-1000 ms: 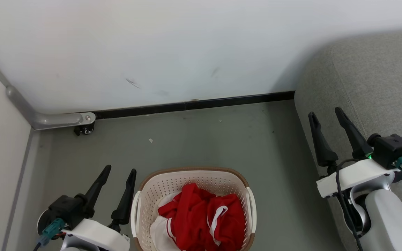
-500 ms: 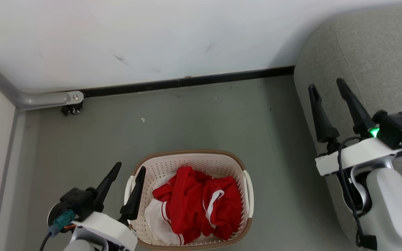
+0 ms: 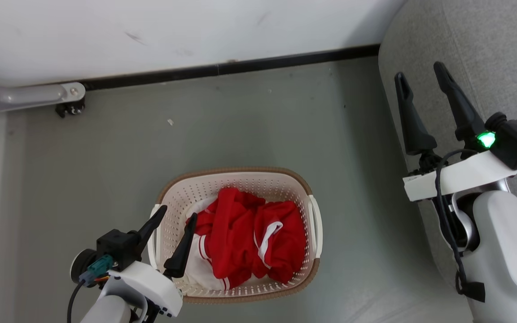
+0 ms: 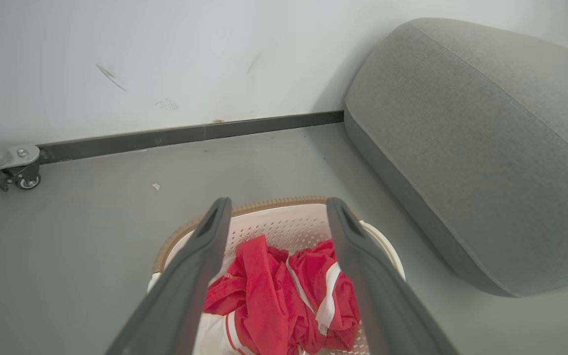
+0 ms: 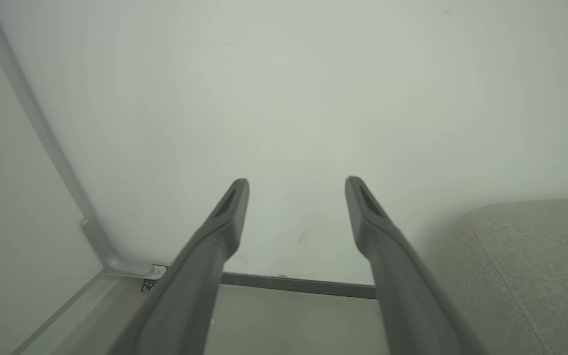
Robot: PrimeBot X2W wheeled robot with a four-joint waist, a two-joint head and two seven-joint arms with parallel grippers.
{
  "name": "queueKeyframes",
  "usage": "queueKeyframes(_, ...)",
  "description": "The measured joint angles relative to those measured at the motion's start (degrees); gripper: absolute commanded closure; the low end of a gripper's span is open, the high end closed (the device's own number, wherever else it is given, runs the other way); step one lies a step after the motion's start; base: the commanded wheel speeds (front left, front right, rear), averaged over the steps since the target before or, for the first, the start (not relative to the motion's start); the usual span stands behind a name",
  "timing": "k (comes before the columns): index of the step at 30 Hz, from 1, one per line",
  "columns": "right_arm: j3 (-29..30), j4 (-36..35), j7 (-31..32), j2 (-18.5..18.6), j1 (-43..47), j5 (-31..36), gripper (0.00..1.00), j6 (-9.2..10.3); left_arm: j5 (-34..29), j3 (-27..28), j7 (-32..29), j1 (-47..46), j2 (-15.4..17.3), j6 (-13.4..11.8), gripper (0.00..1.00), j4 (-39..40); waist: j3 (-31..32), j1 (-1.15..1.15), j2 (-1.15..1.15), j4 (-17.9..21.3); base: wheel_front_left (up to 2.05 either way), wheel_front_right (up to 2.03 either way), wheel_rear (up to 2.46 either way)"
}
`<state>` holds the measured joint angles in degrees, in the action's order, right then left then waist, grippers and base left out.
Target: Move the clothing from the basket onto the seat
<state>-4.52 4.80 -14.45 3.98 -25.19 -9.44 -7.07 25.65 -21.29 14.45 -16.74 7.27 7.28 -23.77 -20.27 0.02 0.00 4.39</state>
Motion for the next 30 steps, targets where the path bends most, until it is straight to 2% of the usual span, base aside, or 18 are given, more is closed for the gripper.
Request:
queueKeyframes(16,-0.6,-2.6,0.0,-0.1,-4.9,0.0,0.00,0.00,0.6,-5.0,-3.9,-7.3,-0.2,0.0,0.00,-8.7,-8.7,0.00,0.00,1.3,0.00,0.00,0.00)
queueKeyframes(30,-2.3,-5.0,0.0,-0.2,-10.6,0.1,0.00,0.00,1.7,-10.4,-8.3,-16.1,-1.2,0.0,0.00,-13.2,-16.7,0.00,0.00,2.4,0.00,0.00,0.00)
